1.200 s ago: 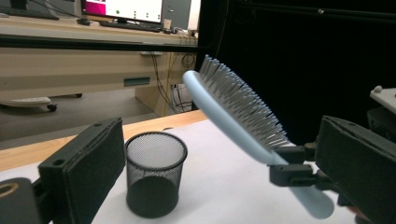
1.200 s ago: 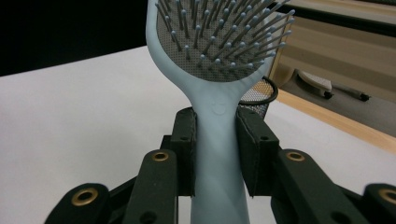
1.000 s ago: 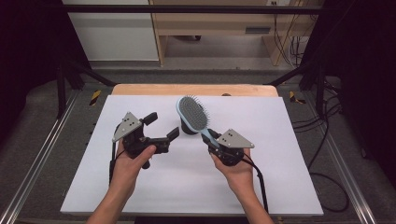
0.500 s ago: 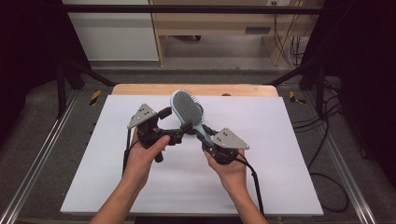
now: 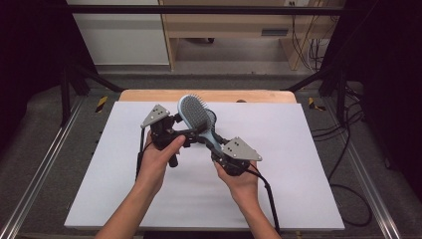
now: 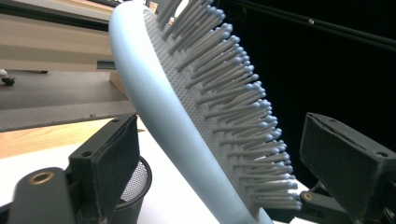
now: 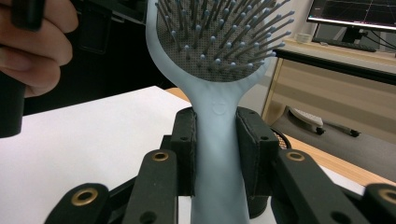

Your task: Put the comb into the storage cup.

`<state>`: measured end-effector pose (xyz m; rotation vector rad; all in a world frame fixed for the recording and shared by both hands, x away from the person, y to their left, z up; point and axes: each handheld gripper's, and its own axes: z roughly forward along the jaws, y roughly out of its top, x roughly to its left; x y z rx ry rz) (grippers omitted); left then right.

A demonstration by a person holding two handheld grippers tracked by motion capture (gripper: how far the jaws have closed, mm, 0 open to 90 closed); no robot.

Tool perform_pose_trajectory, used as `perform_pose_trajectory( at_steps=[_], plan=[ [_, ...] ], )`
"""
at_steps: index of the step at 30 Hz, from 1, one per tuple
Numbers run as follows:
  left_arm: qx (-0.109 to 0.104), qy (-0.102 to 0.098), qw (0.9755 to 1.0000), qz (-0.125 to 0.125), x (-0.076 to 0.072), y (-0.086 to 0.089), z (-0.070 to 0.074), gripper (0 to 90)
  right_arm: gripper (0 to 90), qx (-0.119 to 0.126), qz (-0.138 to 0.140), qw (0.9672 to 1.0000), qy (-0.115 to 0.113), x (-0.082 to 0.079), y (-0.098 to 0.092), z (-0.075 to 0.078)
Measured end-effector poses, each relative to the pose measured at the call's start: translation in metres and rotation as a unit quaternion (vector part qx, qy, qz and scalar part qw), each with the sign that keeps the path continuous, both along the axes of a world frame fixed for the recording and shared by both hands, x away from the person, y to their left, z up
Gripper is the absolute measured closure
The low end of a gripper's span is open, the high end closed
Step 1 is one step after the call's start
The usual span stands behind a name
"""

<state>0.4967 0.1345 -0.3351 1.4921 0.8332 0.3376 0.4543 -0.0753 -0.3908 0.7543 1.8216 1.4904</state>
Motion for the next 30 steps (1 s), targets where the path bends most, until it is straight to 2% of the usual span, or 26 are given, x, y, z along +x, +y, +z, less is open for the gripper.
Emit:
perform_pose_trajectory(
  at_steps=[3,9,11,17,19,21,25,28,30],
  plan=[
    [-0.016,0.006,0.9998,0.003,0.002,0.001,0.000,15.6,69.6,0.002,0.001,1.0000,0.000,0.000,0.002,0.000],
    [-0.031,0.013,0.9994,0.000,0.002,0.004,0.000,22.7,69.5,0.000,0.003,1.0000,-0.006,-0.003,0.005,-0.001],
    [-0.041,0.018,0.9990,0.001,0.002,0.005,0.001,25.1,69.5,-0.003,0.006,1.0000,-0.007,-0.003,0.008,-0.002],
    [-0.047,0.022,0.9986,0.007,0.001,0.006,0.001,27.2,69.6,-0.004,0.008,0.9999,-0.005,-0.003,0.011,-0.003],
    [-0.055,0.027,0.9981,0.011,0.002,0.007,0.000,28.3,69.5,-0.003,0.009,1.0000,-0.003,-0.003,0.012,-0.003],
    [-0.059,0.032,0.9976,0.015,0.002,0.007,0.000,30.6,69.5,-0.006,0.007,1.0000,-0.003,-0.002,0.012,-0.004],
    [-0.053,0.032,0.9978,0.024,0.002,0.006,-0.001,34.7,69.6,-0.006,0.007,1.0000,0.000,-0.001,0.013,-0.005],
    [-0.064,0.038,0.9968,0.028,0.002,0.008,-0.001,38.0,69.6,-0.007,0.007,0.9999,0.003,0.000,0.014,-0.006],
    [-0.063,0.037,0.9969,0.029,0.002,0.007,-0.002,38.8,69.6,-0.007,0.007,0.9999,0.004,0.001,0.015,-0.006]
  ],
)
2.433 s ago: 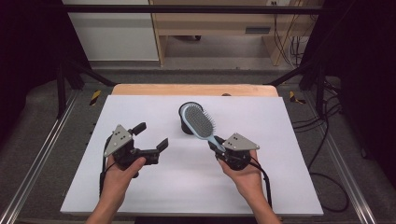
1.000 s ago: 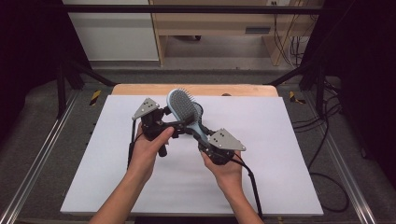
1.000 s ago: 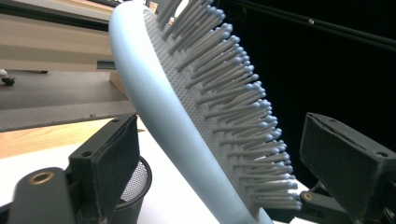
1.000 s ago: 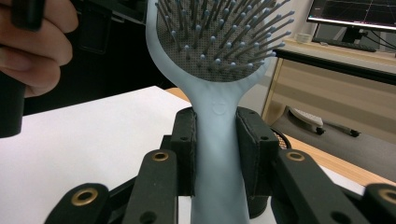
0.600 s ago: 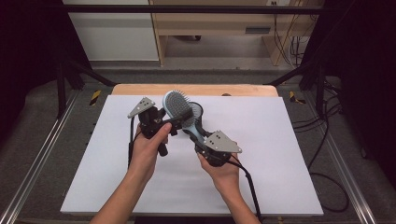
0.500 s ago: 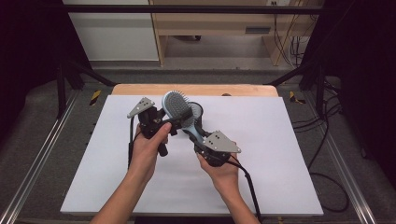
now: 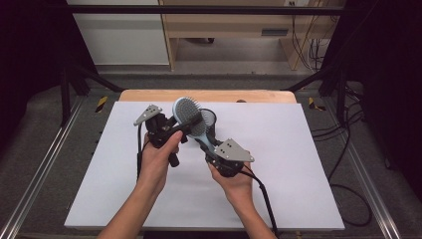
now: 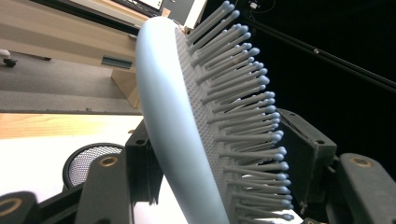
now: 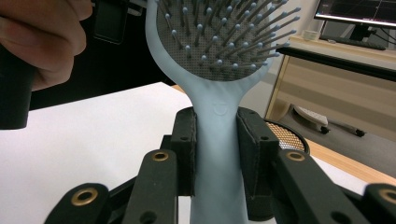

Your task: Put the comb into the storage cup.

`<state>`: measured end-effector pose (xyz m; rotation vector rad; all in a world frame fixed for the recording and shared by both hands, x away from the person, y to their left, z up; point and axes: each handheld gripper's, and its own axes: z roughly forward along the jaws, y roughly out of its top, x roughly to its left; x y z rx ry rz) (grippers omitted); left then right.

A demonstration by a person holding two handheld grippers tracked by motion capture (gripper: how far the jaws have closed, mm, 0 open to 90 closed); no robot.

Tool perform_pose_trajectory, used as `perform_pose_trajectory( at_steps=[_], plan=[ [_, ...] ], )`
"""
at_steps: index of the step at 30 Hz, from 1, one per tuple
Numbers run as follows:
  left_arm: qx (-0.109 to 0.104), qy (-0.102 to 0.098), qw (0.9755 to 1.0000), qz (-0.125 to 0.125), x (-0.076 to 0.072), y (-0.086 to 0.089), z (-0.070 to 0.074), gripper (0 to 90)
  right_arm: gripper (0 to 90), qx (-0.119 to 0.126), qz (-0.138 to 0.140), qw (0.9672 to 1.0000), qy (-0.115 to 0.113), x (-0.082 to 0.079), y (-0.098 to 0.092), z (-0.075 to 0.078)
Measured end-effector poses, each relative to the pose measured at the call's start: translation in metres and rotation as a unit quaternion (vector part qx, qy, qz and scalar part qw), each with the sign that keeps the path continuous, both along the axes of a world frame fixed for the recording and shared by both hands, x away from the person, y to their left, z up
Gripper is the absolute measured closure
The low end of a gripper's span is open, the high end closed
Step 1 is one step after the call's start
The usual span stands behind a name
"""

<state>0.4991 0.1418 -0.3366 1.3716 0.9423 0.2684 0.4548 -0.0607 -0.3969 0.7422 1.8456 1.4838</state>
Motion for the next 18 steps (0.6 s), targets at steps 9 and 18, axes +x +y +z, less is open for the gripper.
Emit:
perform_pose_trajectory(
  at_steps=[9,18],
  plan=[
    [-0.002,0.006,1.0000,0.005,-0.0027,-0.0019,-0.0006,45.7,69.5,-0.005,0.002,0.9998,0.017,0.0026,0.0043,-0.0040],
    [-0.001,0.004,1.0000,-0.001,-0.0034,-0.0053,-0.0004,49.6,69.3,-0.004,0.004,0.9995,0.031,0.0063,0.0044,-0.0064]
  ],
)
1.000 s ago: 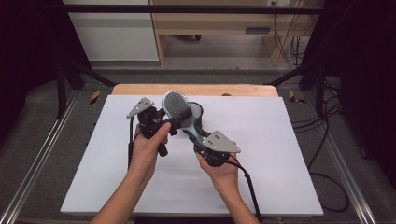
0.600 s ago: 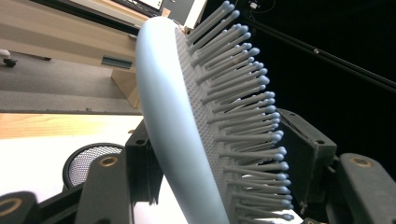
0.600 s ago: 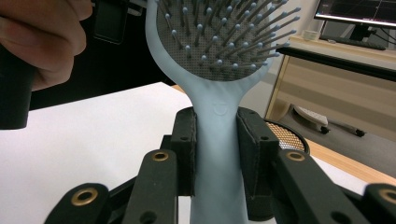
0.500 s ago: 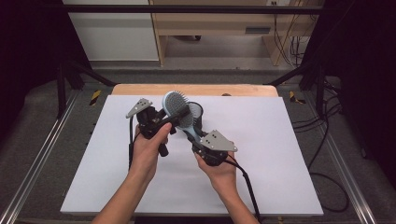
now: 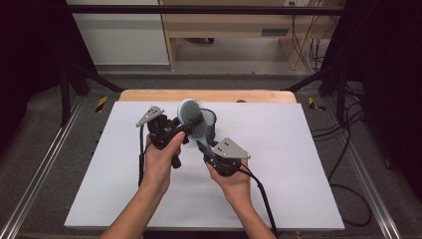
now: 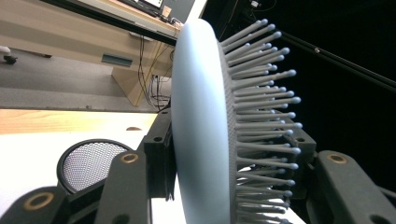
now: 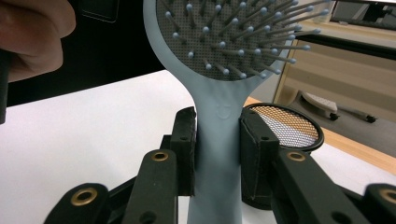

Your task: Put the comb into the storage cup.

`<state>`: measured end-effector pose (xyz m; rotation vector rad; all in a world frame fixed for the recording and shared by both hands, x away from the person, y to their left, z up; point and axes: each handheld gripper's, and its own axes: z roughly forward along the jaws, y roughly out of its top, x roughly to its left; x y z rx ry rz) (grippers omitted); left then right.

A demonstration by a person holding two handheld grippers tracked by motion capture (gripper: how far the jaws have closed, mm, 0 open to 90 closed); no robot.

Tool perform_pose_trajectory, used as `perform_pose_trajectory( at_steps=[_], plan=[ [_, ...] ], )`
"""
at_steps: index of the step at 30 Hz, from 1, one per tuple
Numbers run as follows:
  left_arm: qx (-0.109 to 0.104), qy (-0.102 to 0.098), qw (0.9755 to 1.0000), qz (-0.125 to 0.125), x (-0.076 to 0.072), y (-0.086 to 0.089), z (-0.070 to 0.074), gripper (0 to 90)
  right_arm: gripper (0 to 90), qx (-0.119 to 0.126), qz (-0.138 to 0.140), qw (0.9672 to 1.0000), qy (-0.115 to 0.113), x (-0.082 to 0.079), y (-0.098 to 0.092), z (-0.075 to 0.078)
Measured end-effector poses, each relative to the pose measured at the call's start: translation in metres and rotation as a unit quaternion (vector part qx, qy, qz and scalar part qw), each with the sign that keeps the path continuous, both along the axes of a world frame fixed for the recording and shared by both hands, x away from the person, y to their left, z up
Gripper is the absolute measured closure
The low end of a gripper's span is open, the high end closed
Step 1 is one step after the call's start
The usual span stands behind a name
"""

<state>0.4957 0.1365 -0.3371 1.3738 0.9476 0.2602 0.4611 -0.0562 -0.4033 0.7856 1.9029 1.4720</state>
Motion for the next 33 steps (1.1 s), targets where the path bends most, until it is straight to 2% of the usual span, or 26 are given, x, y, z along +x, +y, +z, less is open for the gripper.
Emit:
perform_pose_trajectory(
  at_steps=[4,6,8,9,12,13,14,17,18,21,25,26,27,32,33],
  plan=[
    [0.009,-0.009,0.9999,-0.002,-0.001,-0.003,0.000,50.6,68.3,0.001,0.002,1.0000,0.009,0.002,-0.001,0.000],
    [0.019,-0.011,0.9998,0.000,0.000,-0.004,0.000,50.9,59.9,0.004,0.001,0.9999,0.014,0.003,-0.002,0.000],
    [0.014,-0.008,0.9999,0.005,0.003,-0.003,0.000,50.8,47.5,0.013,-0.003,0.9998,0.014,0.003,-0.008,0.004],
    [0.014,-0.008,0.9999,0.005,0.003,-0.003,0.000,50.8,47.5,0.013,-0.003,0.9998,0.014,0.003,-0.008,0.004],
    [0.012,-0.012,0.9997,0.016,0.009,-0.001,0.001,50.8,34.1,0.009,0.001,0.9994,0.035,0.004,-0.018,0.006],
    [0.012,-0.012,0.9997,0.016,0.009,-0.001,0.001,50.7,34.1,0.009,0.001,0.9994,0.035,0.004,-0.018,0.006],
    [0.014,-0.014,0.9996,0.020,0.013,0.001,0.002,50.7,29.7,0.003,0.006,0.9984,0.057,0.004,-0.025,0.005],
    [0.015,-0.016,0.9995,0.024,0.017,0.001,0.003,50.7,28.5,0.002,0.005,0.9981,0.062,0.003,-0.032,0.002],
    [0.020,-0.016,0.9993,0.027,0.021,0.002,0.004,50.7,25.6,-0.001,0.003,0.9974,0.072,0.003,-0.041,-0.002],
    [0.021,-0.019,0.9991,0.032,0.024,0.002,0.007,50.7,21.2,-0.001,0.000,0.9967,0.082,0.003,-0.049,-0.004],
    [0.026,-0.033,0.9985,0.034,0.030,0.001,0.018,50.6,13.4,0.014,-0.015,0.9947,0.101,0.000,-0.075,-0.007],
    [0.031,-0.041,0.9981,0.035,0.033,0.000,0.024,50.6,12.2,0.017,-0.017,0.9942,0.105,-0.001,-0.080,-0.008],
    [0.031,-0.041,0.9981,0.035,0.033,0.000,0.024,50.7,12.2,0.017,-0.017,0.9942,0.105,-0.001,-0.080,-0.008],
    [0.042,-0.063,0.9961,0.045,0.040,-0.003,0.039,50.6,8.9,0.005,-0.037,0.9938,0.104,-0.012,-0.110,-0.016],
    [0.043,-0.066,0.9957,0.047,0.042,-0.004,0.042,50.6,8.9,0.005,-0.037,0.9938,0.104,-0.012,-0.110,-0.016]
  ],
)
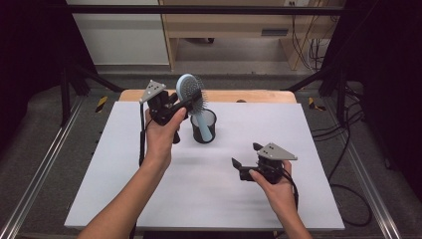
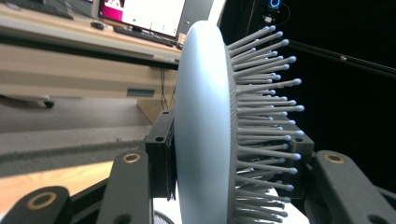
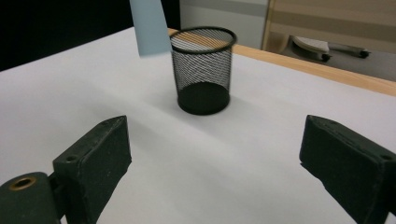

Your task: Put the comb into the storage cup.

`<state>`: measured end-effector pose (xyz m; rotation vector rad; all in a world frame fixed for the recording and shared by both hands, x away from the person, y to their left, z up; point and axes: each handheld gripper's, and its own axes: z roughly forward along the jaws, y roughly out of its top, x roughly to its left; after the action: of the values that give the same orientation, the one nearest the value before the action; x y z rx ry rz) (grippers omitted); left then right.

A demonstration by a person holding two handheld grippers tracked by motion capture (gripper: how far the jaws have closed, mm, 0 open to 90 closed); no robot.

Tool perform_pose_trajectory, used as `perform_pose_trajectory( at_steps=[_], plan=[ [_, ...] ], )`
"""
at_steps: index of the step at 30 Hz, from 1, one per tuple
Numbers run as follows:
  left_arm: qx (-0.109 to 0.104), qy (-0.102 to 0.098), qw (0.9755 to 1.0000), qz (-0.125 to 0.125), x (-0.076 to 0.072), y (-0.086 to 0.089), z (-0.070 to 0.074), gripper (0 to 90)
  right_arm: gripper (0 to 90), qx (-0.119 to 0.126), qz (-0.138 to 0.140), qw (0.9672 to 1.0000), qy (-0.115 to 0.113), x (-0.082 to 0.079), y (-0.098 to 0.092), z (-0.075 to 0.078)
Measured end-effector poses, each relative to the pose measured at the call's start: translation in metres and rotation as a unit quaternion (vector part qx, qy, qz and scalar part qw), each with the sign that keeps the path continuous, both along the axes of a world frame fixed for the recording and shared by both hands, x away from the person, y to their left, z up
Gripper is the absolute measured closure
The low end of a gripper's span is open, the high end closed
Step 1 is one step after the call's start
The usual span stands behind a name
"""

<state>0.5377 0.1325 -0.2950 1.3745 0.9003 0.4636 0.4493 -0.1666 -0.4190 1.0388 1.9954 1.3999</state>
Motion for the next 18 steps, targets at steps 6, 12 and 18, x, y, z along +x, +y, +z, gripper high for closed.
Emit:
perform_pose_trajectory(
  at_steps=[6,12,18],
  plan=[
    [0.009,-0.015,0.9998,0.007,0.011,-0.006,0.014,50.6,8.6,0.010,-0.014,0.9998,-0.005,-0.010,-0.024,-0.006],
    [0.011,-0.019,0.9996,0.019,0.021,-0.009,0.020,50.5,7.2,0.014,-0.025,0.9992,-0.027,-0.019,-0.040,-0.009],
    [0.016,-0.024,0.9990,0.034,0.032,-0.010,0.021,50.4,6.4,0.028,-0.060,0.9954,-0.069,-0.028,-0.058,-0.023]
  ],
)
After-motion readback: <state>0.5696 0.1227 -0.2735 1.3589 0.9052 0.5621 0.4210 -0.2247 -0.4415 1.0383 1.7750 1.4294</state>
